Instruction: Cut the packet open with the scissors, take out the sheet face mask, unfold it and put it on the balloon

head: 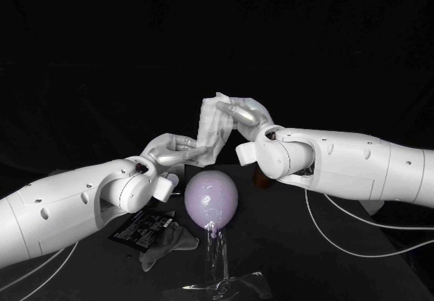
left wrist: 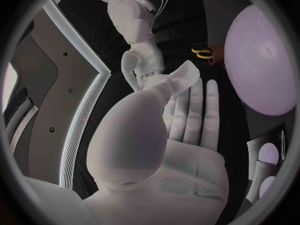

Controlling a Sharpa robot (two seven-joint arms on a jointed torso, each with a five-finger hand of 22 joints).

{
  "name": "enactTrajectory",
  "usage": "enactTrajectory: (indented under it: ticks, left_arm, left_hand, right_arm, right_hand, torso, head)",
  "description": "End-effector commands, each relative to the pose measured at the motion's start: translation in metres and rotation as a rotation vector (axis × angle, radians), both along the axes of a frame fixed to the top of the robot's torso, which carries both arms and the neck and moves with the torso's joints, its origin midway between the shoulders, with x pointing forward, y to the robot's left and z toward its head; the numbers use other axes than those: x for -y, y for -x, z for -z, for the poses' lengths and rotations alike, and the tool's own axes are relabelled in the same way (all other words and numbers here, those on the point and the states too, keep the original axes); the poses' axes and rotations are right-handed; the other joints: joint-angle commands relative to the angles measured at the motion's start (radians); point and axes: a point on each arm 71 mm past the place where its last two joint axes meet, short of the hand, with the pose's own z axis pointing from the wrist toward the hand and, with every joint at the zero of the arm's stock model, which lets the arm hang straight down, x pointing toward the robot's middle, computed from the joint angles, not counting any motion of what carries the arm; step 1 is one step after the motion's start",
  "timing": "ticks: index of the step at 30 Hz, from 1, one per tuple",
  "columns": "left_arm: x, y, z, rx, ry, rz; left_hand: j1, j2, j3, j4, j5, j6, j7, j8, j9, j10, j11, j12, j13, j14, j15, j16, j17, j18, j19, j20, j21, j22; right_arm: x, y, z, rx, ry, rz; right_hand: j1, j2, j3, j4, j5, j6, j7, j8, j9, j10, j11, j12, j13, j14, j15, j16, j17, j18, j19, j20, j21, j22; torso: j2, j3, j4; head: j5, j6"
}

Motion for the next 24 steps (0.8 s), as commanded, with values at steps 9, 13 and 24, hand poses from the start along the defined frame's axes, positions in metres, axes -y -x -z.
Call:
enactTrajectory:
  ticks: [9, 13, 24]
  left_arm:
    - [0.003, 0.003, -0.003, -0.019, 0.087, 0.049]
    - [0.003, 0.003, -0.004, -0.018, 0.116, 0.067]
    - [0.006, 0.007, -0.008, -0.003, 0.178, 0.133]
  left_hand:
    - [0.003, 0.024, -0.007, -0.016, -0.001, 0.004, -0.007, 0.013, 0.026, 0.032, -0.010, -0.013, -0.002, 0.029, -0.007, -0.005, 0.010, 0.006, 0.010, -0.012, 0.021, 0.013]
    - [0.003, 0.026, -0.007, -0.018, -0.001, 0.002, -0.007, 0.013, 0.029, 0.034, -0.010, -0.017, -0.002, 0.029, -0.007, -0.008, 0.012, 0.005, 0.007, -0.012, 0.023, 0.014]
    - [0.007, 0.039, 0.007, -0.033, -0.001, -0.017, -0.005, 0.008, 0.043, 0.030, -0.006, -0.045, -0.002, 0.017, -0.001, -0.035, 0.021, -0.010, -0.053, 0.000, 0.008, 0.012]
  right_arm:
    - [0.009, -0.005, 0.002, 0.000, 0.007, 0.013]
    - [0.012, -0.007, 0.006, -0.015, 0.013, 0.019]
    - [0.017, -0.009, 0.025, -0.080, 0.031, 0.035]
  right_hand:
    - [0.013, -0.001, 0.000, 0.002, 0.000, -0.002, 0.048, 0.001, 0.002, -0.001, 0.001, -0.004, 0.001, 0.002, -0.003, -0.004, 0.001, 0.014, 0.007, -0.002, -0.007, -0.003]
    - [0.013, -0.003, 0.000, 0.001, 0.000, -0.002, 0.048, 0.001, 0.002, -0.001, 0.001, -0.004, 0.001, 0.002, -0.002, -0.004, 0.001, 0.013, 0.007, -0.002, -0.008, -0.003]
    - [0.012, -0.009, -0.003, 0.000, 0.000, -0.004, 0.049, 0.000, 0.003, -0.002, 0.003, -0.005, 0.001, -0.015, 0.002, -0.016, -0.003, 0.010, 0.002, 0.000, -0.018, -0.011]
  torso:
    - [0.000, -0.0001, -0.0005]
    - [0.000, -0.0002, 0.0002]
    - [0.000, 0.0000, -0.0003]
  head:
    - [0.000, 0.003]
    - [0.000, 0.004]
    - [0.001, 0.007]
